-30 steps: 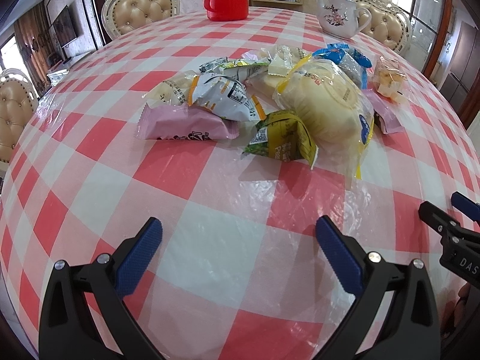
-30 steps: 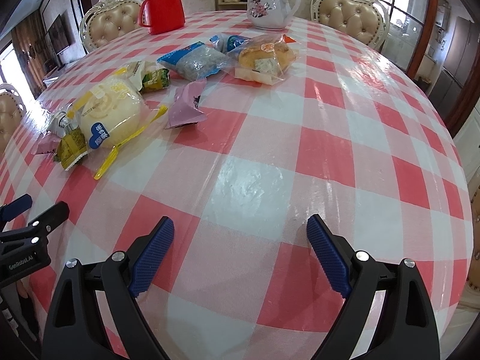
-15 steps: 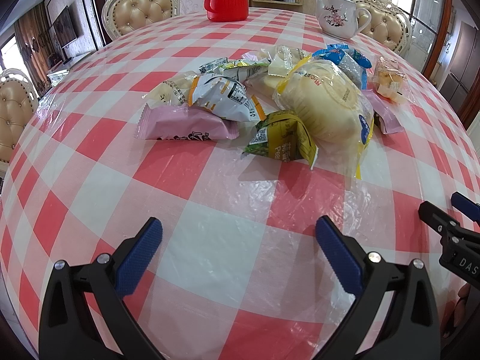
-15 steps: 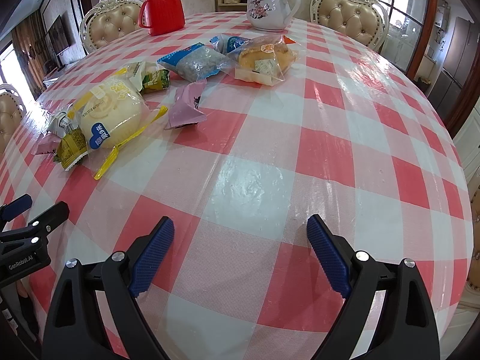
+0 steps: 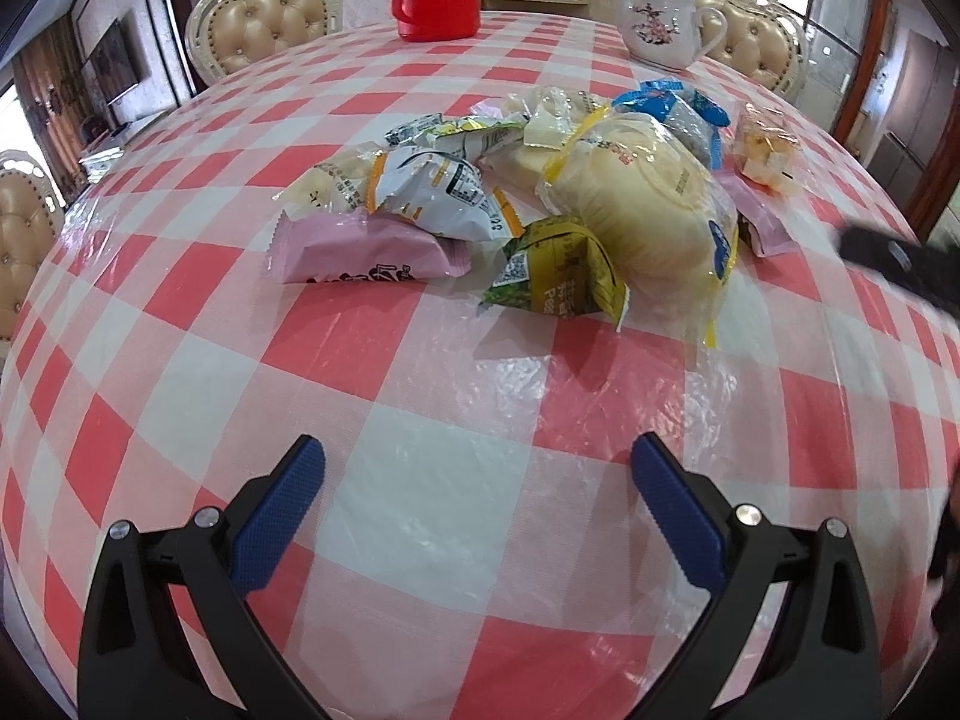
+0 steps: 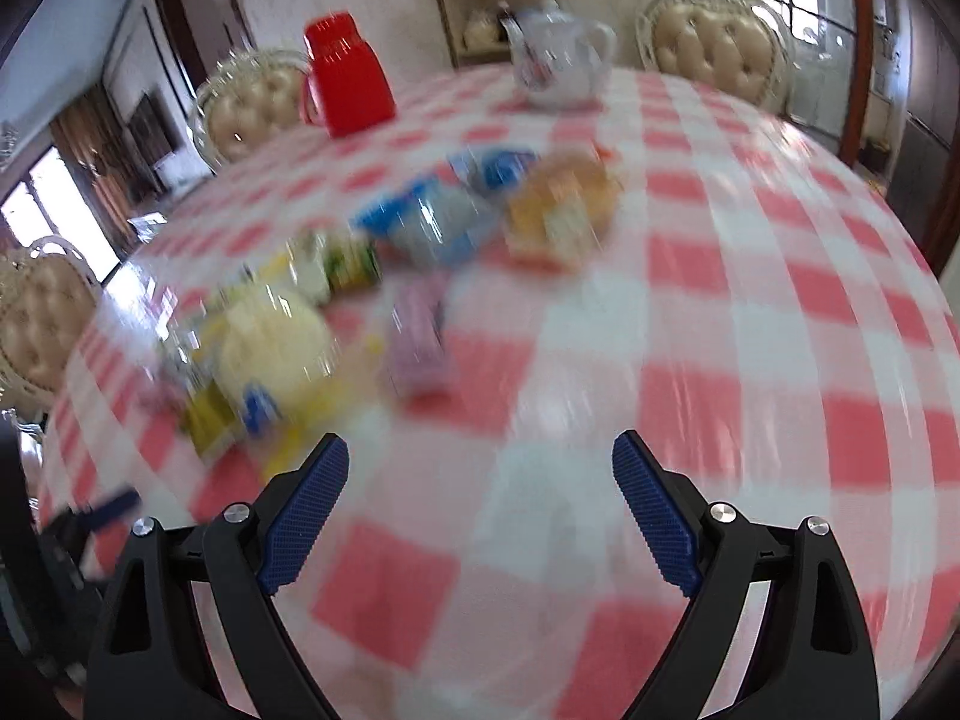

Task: Organize snacks
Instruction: 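Grasp the round cream bun with the left tool while the right tool grasps the pink bar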

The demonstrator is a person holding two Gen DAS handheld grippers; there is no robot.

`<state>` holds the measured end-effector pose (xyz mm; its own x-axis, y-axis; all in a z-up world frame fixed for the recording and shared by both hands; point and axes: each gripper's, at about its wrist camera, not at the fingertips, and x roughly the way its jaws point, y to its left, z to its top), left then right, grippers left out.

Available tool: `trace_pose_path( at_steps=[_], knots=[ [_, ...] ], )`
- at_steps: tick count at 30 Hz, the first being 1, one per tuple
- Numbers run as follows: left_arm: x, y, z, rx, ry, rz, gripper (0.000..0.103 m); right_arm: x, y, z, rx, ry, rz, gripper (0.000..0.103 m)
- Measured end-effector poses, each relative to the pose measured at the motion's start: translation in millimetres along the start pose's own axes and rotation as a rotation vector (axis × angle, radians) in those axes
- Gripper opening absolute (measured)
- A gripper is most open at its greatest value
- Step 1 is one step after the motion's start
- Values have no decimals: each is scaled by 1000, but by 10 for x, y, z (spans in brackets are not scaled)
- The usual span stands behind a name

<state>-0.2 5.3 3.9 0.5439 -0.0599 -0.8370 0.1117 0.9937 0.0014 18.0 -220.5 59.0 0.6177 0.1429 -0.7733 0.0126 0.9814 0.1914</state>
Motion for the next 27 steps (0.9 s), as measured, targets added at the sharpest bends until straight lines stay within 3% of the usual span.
trace_pose_path(
  at_steps=[2, 4, 11, 14, 15, 20, 24, 27],
  knots=[
    [-42, 99, -10, -61, -27, -15, 102, 159, 90, 130, -46, 3, -33, 85],
    [-134, 225, -24, -123, -72, -46, 102, 354, 118, 237, -61, 16, -70, 73],
    [-376, 169, 166, -140, -177, -94, 102, 796, 197, 356, -109, 98, -61, 56],
    [-373, -58, 423, -72, -174, -106, 102, 779, 258, 287, -170, 91, -77, 52],
    [-339, -146, 499, -42, -167, -105, 102, 744, 266, 255, -196, 80, -59, 36],
    [46, -673, 817, 222, -120, -116, 102, 533, 40, 122, -193, 37, -64, 34],
    [252, -906, 916, 354, -114, -86, 102, 202, -333, 69, -78, -47, 23, 33],
    [417, -1085, 910, 452, -83, -50, 102, 172, -372, 24, -59, -51, 44, 33]
  ],
)
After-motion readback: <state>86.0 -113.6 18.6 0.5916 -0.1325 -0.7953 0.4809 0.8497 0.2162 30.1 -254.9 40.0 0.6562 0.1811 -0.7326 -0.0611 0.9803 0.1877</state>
